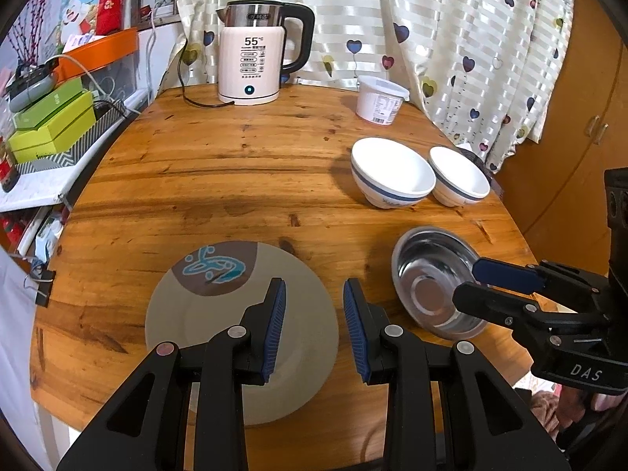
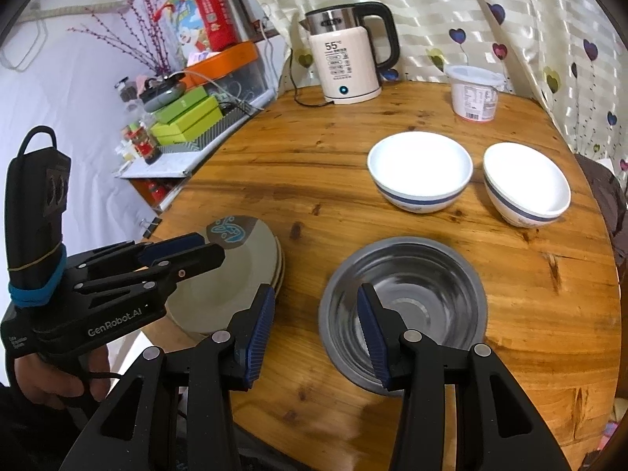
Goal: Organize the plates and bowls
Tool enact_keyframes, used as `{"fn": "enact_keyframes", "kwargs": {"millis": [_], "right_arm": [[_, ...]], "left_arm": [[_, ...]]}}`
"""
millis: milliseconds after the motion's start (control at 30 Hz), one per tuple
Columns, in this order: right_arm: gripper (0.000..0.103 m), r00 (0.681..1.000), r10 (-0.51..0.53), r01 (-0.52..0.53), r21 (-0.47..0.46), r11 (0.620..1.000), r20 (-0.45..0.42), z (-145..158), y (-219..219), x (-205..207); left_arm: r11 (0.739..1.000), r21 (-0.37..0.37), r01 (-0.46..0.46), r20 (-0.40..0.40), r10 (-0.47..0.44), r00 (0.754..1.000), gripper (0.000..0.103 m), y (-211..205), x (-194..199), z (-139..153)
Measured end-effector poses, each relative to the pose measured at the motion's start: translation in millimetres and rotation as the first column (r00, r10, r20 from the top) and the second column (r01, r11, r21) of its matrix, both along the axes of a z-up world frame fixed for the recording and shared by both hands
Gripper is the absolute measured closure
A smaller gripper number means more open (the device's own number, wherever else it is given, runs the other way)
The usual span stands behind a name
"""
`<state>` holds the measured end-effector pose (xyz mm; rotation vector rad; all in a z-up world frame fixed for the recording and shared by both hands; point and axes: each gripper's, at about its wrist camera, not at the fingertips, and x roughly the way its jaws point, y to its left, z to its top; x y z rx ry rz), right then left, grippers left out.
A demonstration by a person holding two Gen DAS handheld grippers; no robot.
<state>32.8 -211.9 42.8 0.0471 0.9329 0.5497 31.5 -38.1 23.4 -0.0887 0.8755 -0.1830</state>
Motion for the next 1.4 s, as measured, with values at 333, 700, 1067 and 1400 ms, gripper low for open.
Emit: {"fn": "enact_keyframes", "kwargs": {"millis": [333, 700, 1067, 1400], "right_arm": [[0.06, 1.0, -0.031, 0.032, -0.006, 0.999, 0.002, 2, -13, 0], [0.06, 0.996, -0.086, 0.086, -0.005, 0.996, -0.011, -2, -30, 6], [0.06, 0.993, -0.118, 0.118, 0.002, 0.993, -0.03, -6, -40, 20], [0.06, 0.987, -0.157, 0.157, 0.007, 0.988, -0.041, -6, -48, 40]], "left_arm": [[1.0, 0.003, 0.025, -0.007, -0.025, 1.0, 0.071, -15, 3, 1], [0.999, 0.001, 0.052, -0.026, -0.052, 0.998, 0.071, -29, 14, -2], [0.997, -0.004, 0.074, -0.047, -0.074, 0.996, 0.071, -36, 31, -6], [0.996, -0.006, 0.086, -0.047, -0.086, 0.995, 0.071, -42, 52, -4]]}}
